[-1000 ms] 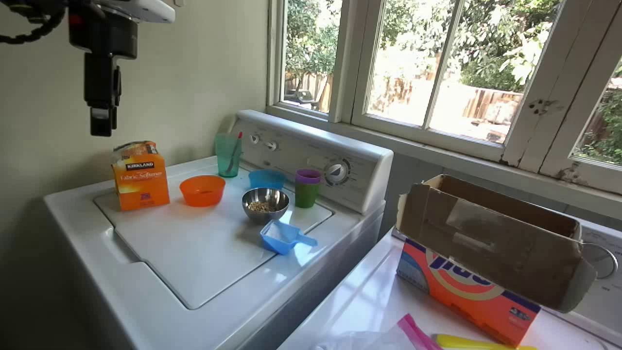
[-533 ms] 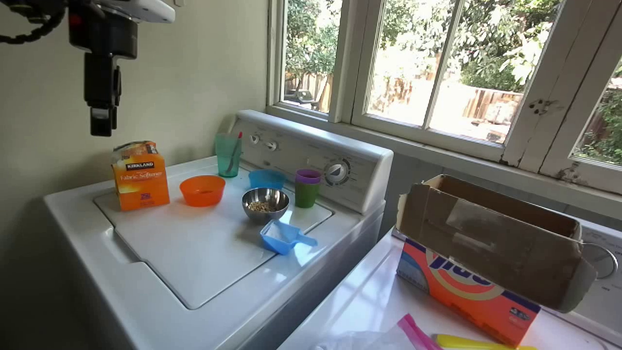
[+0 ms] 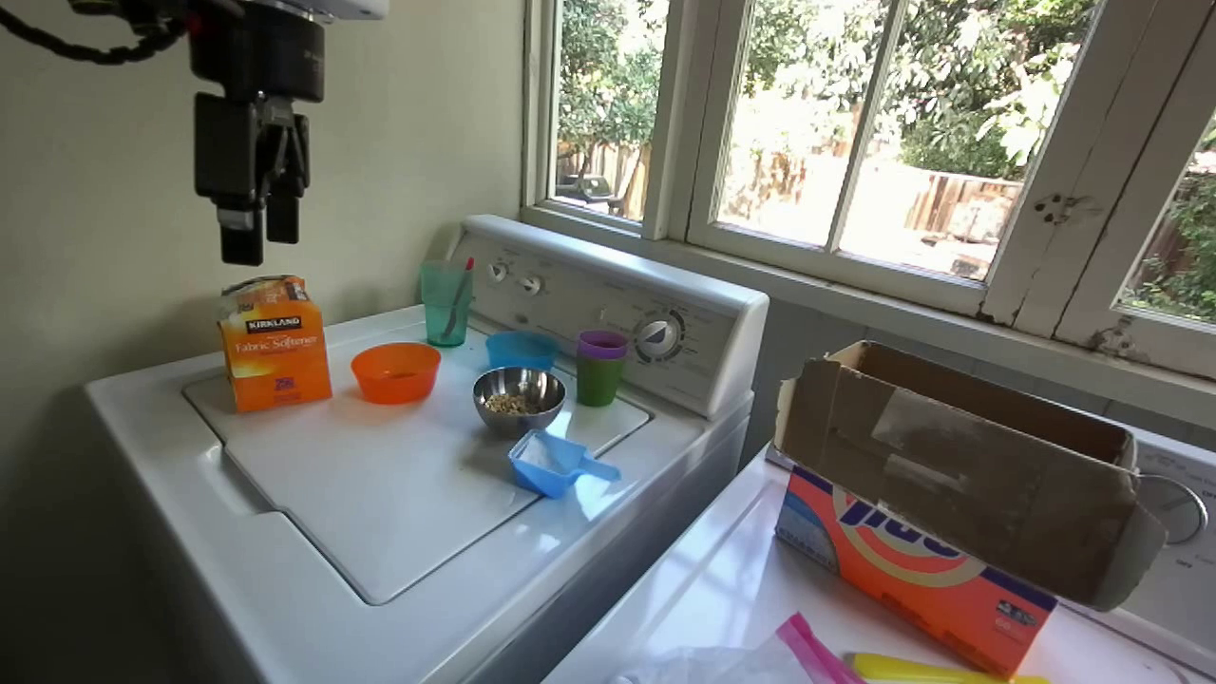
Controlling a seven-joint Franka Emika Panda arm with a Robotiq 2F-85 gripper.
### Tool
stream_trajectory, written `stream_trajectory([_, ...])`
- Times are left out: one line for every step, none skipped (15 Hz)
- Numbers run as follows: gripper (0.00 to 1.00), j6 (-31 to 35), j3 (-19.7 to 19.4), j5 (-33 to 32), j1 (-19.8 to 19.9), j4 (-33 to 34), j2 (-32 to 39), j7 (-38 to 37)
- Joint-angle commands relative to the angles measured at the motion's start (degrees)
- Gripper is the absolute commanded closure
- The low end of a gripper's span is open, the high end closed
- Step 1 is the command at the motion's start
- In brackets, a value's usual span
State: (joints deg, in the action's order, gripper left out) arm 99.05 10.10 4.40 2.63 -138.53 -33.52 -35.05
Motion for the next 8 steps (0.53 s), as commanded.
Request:
stream_trajectory([0.00, 2.2, -2.9, 0.8, 3.7, 2.0, 1.7, -4.7])
stream_trajectory([0.00, 2.9, -3.6, 0.8, 4.7, 2.5, 2.4, -6.0])
stream_trajectory([0.00, 2.9, -4.4, 0.4, 5.8, 3.4, 3.0, -7.4])
stream_trajectory([0.00, 3.3, -5.1, 0.1, 6.9, 4.3, 4.0, -8.9])
stream_trajectory([0.00, 3.8, -5.9, 0.2, 7.8, 5.1, 5.0, -10.3])
stream_trajectory([0.00, 3.8, -6.6, 0.0, 8.7, 6.3, 5.9, -11.7])
stream_trajectory([0.00, 3.9, -7.4, -0.2, 9.6, 7.3, 7.2, -13.1])
stream_trajectory([0.00, 3.8, -8.2, -0.2, 10.1, 8.6, 8.7, -13.9])
